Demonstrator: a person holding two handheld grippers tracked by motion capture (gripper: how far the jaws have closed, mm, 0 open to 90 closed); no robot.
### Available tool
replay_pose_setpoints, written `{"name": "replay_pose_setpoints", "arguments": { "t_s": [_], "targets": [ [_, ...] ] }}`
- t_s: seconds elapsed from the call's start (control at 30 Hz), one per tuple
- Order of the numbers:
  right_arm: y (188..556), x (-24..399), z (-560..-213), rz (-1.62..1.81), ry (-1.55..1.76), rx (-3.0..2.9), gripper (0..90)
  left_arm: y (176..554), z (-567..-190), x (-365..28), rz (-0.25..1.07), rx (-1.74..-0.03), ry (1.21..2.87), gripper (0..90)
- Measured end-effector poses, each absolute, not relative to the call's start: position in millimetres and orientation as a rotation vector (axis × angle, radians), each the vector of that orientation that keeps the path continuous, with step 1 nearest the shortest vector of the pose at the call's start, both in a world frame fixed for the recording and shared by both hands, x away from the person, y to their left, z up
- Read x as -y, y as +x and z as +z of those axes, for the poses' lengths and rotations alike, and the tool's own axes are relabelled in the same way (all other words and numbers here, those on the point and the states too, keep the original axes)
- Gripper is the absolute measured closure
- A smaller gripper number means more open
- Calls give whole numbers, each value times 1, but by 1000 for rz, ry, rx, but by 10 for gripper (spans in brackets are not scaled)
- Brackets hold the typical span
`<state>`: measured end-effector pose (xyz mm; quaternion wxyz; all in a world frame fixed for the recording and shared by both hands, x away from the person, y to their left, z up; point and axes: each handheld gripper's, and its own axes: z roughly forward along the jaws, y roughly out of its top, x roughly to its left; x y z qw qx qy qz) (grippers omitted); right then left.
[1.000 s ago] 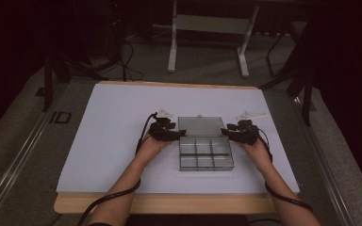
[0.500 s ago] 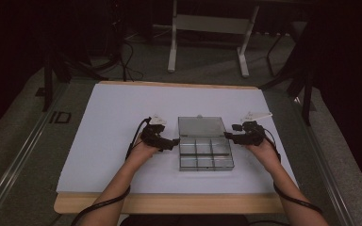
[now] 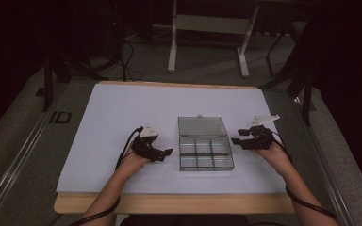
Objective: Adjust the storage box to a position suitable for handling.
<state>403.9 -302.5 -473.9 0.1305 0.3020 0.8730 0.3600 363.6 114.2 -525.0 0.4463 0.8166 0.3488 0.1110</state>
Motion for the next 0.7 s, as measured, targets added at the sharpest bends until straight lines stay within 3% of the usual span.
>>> {"name": "replay_pose_setpoints", "arguments": {
  "t_s": [0.7],
  "targets": [
    [387,320,-474,820,551,-2804,580,346,-537,-117,284,-798,2030,92]
  ]
}}
